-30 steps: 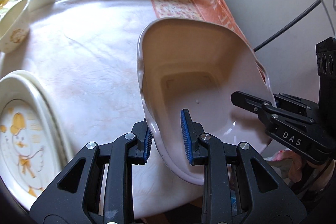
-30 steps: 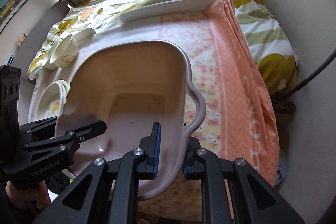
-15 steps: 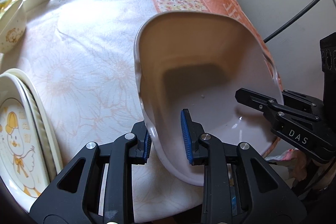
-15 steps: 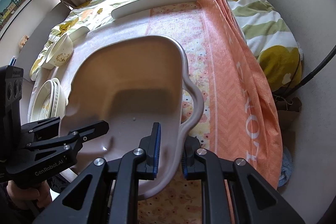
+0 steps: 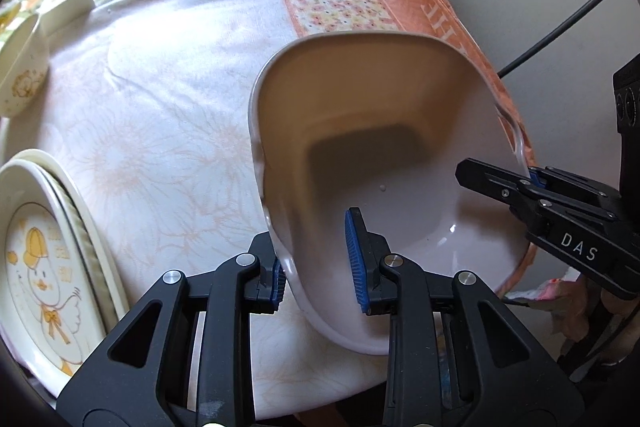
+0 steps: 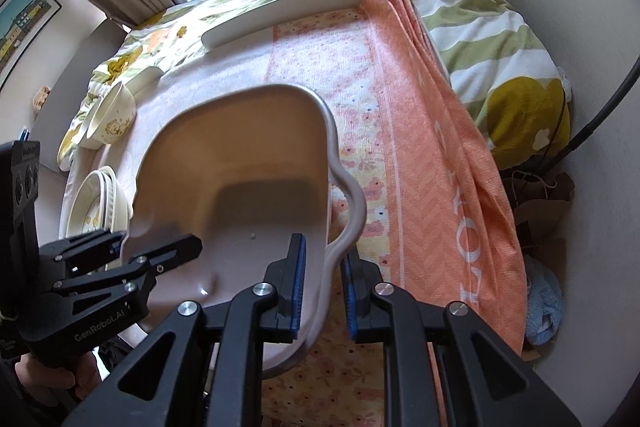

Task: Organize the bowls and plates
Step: 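Carry the pink basin onto the orange towel, lower it, open both grippers, then reach both grippers to the cream duck-print bowl and close on its rim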

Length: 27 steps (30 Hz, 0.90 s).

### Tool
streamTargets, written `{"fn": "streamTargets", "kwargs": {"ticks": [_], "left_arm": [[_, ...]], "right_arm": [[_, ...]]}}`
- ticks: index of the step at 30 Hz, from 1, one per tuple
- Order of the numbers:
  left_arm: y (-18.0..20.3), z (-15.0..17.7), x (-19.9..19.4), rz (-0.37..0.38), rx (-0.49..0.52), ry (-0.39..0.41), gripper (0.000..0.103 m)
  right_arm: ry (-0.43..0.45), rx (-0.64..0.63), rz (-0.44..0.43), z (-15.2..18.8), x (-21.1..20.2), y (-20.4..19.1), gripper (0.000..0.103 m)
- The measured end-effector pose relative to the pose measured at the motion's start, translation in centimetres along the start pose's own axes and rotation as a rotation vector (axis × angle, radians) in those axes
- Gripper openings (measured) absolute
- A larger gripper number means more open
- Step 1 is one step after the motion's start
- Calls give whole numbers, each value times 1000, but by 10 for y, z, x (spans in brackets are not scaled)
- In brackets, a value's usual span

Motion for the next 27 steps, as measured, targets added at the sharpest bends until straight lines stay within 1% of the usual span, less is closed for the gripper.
{"fn": "streamTargets", "kwargs": {"ticks": [1, 2, 3, 4, 5, 6, 8, 10, 11, 12, 14, 17, 19, 23, 25, 27], "left_arm": [[0, 0, 0, 1, 5, -2, 45], [1, 1, 0, 0, 10, 1, 60], [1, 0, -3, -4, 15, 18, 88], [2, -2, -8, -9, 22, 46, 96], [3, -3, -12, -9, 32, 65, 96], [5, -3, -15, -11, 43, 67, 96], [5, -3, -17, -23, 59, 69, 96], [5, -2, -22, -19, 66, 72, 96], [6, -3, -26, -15, 66, 77, 96], [6, -4, -32, -13, 65, 88, 96], [4, -5, -49, -17, 62, 113, 96], [-6, -7, -78, -23, 37, 147, 97], [-15, -10, -99, -26, 17, 178, 99], [-45, -15, -146, -53, -18, 252, 101], [-63, -17, -166, -65, -39, 284, 102], [-83, -23, -182, -79, -61, 313, 102]], "right_arm": [[5, 11, -7, -1, -2, 0, 16], [8, 19, -7, -2, -3, 1, 22], [15, 29, -13, -3, -5, 1, 35], [24, 40, -20, -4, -8, 2, 45], [35, 50, -29, -6, -11, 2, 65], [51, 65, -41, -9, -15, 2, 79], [69, 88, -59, -13, -21, 3, 87], [88, 110, -82, -16, -28, 2, 92], [100, 114, -95, -18, -33, 1, 97], [112, 115, -104, -20, -38, -1, 101], [145, 106, -115, -24, -50, -8, 102], [182, 66, -109, -31, -70, -25, 102], [199, 42, -120, -37, -80, -40, 102], [258, -24, -141, -53, -99, -79, 102], [263, -56, -140, -60, -102, -100, 102], [263, -91, -165, -68, -103, -127, 102]]}}
Point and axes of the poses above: each gripper's, at about its wrist camera, not at the fingertips, and x roughly the way its jaws point, y to its right, z to its underside, the point moved 9 cm from there along x, roughly the way its jaws point, and after that the axes turned 3 degrees about -x, right-handed, at the moved point
